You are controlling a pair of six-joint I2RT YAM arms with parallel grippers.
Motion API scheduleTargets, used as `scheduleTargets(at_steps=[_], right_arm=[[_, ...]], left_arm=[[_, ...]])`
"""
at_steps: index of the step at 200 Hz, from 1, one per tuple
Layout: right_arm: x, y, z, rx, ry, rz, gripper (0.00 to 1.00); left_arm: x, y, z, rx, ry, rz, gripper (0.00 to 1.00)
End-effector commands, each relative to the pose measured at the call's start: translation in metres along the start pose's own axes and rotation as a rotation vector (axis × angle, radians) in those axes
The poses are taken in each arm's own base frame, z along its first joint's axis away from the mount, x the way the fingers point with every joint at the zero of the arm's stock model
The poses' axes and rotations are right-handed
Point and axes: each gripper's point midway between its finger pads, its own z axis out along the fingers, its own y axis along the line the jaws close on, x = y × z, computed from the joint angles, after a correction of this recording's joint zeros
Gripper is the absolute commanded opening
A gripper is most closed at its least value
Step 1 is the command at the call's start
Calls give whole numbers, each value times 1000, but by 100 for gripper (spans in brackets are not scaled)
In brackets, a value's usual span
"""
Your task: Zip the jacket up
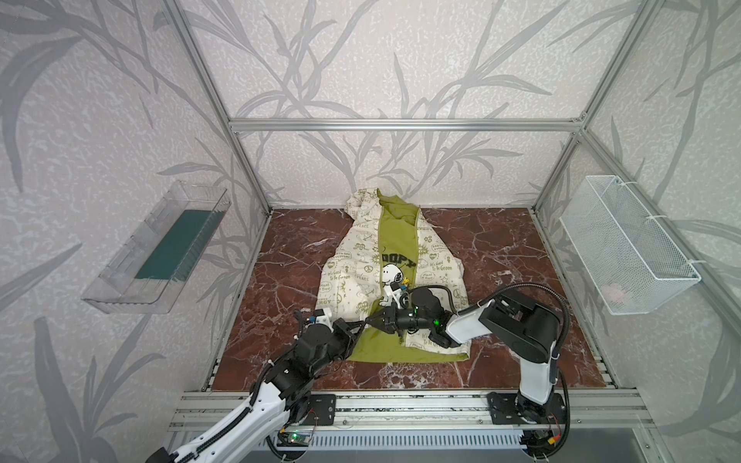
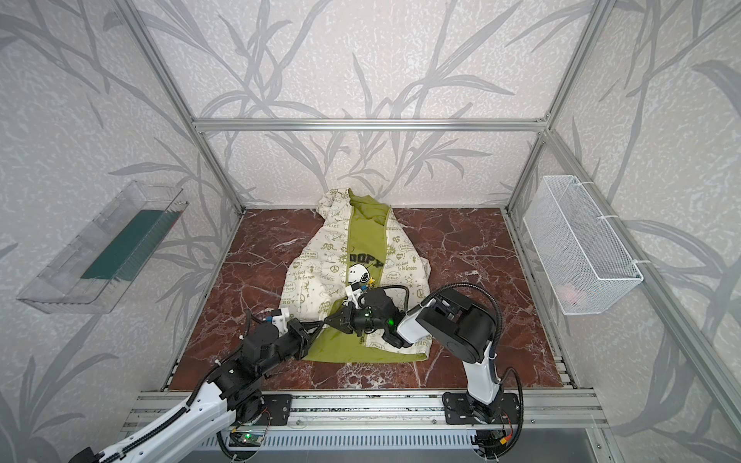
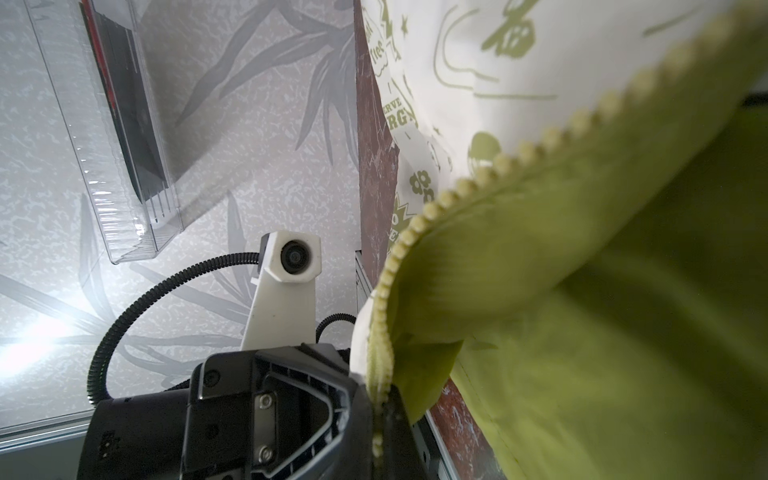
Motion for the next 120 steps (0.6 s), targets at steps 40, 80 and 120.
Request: scheduleTargets(at_steps=[40,80,120], right_arm=[[0,-1,-7,22,-32,-5,0],[-4,15,-5,-75,-37,13,0],[-5,32,-5,-116,-31,-10,0]], left_arm=[[5,9,-6,-31,25,-39,69],[7,8,-9,23,29,-154,80],[1,-2,-12,93,-10,-201,84]])
